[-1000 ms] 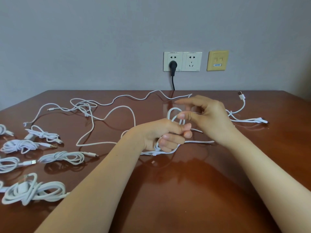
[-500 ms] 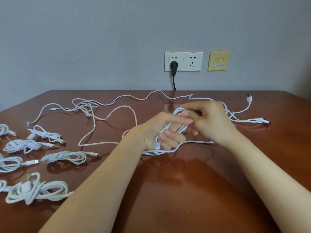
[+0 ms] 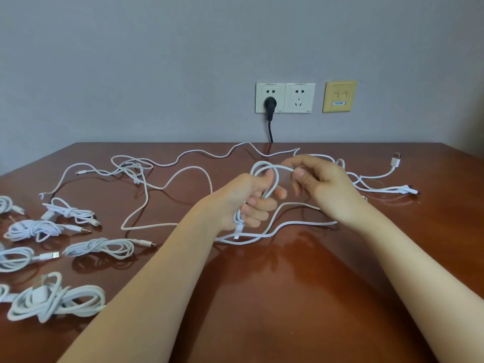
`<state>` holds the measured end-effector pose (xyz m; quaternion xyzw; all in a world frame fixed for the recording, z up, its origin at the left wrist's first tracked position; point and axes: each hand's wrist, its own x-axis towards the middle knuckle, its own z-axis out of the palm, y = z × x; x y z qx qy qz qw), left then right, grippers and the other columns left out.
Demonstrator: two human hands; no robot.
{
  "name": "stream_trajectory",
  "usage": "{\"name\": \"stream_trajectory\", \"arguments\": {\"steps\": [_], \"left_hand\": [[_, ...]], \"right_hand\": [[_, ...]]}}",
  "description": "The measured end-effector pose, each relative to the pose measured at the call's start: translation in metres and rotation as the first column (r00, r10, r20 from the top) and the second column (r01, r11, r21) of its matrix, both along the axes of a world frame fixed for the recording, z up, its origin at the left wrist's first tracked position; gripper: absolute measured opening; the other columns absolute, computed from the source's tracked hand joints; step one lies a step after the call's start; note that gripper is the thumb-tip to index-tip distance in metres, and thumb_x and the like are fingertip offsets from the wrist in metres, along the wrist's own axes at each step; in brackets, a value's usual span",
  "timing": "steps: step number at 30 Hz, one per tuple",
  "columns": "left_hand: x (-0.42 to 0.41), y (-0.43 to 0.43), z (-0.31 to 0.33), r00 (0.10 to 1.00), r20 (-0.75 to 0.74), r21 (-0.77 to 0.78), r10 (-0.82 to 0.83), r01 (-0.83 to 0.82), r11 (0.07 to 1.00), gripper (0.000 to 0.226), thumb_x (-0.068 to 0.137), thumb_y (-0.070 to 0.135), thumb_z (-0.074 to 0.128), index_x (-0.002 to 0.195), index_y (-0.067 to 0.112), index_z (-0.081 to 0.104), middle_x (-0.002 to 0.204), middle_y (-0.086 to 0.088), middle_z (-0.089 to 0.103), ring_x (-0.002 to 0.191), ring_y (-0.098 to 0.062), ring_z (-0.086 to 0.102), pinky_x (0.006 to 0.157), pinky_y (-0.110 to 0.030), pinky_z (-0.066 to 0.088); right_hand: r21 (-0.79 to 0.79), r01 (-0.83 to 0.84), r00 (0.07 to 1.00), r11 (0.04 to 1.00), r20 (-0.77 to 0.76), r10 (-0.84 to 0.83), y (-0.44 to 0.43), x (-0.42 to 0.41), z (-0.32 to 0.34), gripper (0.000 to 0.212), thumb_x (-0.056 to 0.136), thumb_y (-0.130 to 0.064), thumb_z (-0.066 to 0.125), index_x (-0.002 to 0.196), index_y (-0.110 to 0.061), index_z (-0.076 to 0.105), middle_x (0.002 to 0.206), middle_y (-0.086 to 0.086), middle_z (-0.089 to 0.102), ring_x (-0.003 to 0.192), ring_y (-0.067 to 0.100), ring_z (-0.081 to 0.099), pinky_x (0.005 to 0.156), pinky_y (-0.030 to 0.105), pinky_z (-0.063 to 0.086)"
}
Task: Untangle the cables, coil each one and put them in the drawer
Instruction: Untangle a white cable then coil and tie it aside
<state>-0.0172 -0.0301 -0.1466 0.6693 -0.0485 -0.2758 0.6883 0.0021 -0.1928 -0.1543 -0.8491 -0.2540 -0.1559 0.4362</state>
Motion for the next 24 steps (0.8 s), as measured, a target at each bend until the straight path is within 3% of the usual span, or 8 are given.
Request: {"name": "stream_trajectory", "arguments": {"steps": [5,9,12,15,18,21,24], "left_hand": [[0.001,-0.001,0.0,0.994,0.045,-0.016,0.101,-0.1,0.995,0.046,0.1,0.043,0.025,0.083,0.012,0.055,0.037,0.009,0.022,0.027,-0.001,0.016,0.031,-0.014,0.011],[0.005,-0.004,-0.002,0.965,0.152,0.051,0.215,-0.225,0.973,0.046,0.1,0.045,0.028,0.107,0.013,0.06,0.038,0.007,0.021,0.027,-0.004,0.016,0.03,-0.012,0.014],[0.005,-0.008,-0.005,0.947,0.196,0.009,0.253,-0.26,0.966,0.042,0.098,0.046,0.032,0.098,0.015,0.061,0.04,0.006,0.021,0.028,-0.005,0.017,0.031,-0.012,0.016],[0.004,-0.012,-0.006,0.935,0.209,-0.014,0.285,-0.289,0.957,0.035,0.099,0.042,0.035,0.091,0.014,0.053,0.038,0.007,0.023,0.028,-0.006,0.018,0.031,-0.012,0.016],[0.003,-0.017,-0.008,0.912,0.261,-0.03,0.316,-0.32,0.947,0.033,0.1,0.036,0.036,0.078,0.015,0.048,0.036,0.007,0.025,0.027,-0.006,0.019,0.032,-0.013,0.015],[0.004,-0.026,-0.011,0.852,0.387,0.011,0.352,-0.386,0.922,0.032,0.101,0.027,0.038,0.093,0.001,0.056,0.032,0.009,0.03,0.025,-0.005,0.024,0.032,-0.012,0.018],[0.004,-0.03,-0.012,0.776,0.51,0.054,0.371,-0.459,0.887,0.03,0.1,0.02,0.037,0.1,0.008,0.065,0.029,0.01,0.036,0.026,-0.004,0.033,0.031,-0.011,0.024]], "right_hand": [[-0.196,0.126,0.988,0.972,0.115,-0.105,-0.001,-0.001,-0.001,0.033,0.095,-0.017,0.048,0.068,-0.036,0.046,0.059,-0.008,0.054,0.059,0.01,0.047,0.064,0.032,0.037],[-0.151,0.119,0.988,0.981,0.114,-0.103,0.004,-0.005,0.001,0.022,0.095,-0.015,0.049,0.076,-0.024,0.058,0.055,-0.009,0.053,0.057,0.007,0.048,0.058,0.024,0.033],[-0.098,0.111,0.99,0.989,0.094,-0.102,0.009,-0.007,-0.001,0.029,0.095,-0.012,0.049,0.067,-0.018,0.056,0.047,-0.013,0.053,0.054,-0.002,0.049,0.057,0.011,0.035],[-0.092,0.109,0.992,0.99,0.073,-0.103,0.014,-0.008,-0.004,0.029,0.095,-0.012,0.048,0.067,-0.012,0.058,0.047,-0.01,0.05,0.054,-0.004,0.049,0.057,0.01,0.035],[-0.115,0.102,0.992,0.988,0.092,-0.092,0.019,-0.01,-0.005,0.036,0.095,-0.011,0.048,0.061,-0.019,0.051,0.048,-0.009,0.047,0.055,-0.002,0.049,0.055,0.01,0.035],[-0.17,0.095,0.988,0.981,0.137,-0.072,0.022,-0.014,-0.004,0.043,0.094,-0.007,0.044,0.061,-0.034,0.043,0.045,-0.017,0.051,0.057,-0.001,0.051,0.057,0.006,0.034],[-0.216,0.089,0.989,0.972,0.132,-0.062,0.023,-0.015,-0.004,0.025,0.093,-0.002,0.043,0.081,-0.017,0.059,0.059,-0.014,0.048,0.064,0.016,0.044,0.056,0.019,0.028]]}}
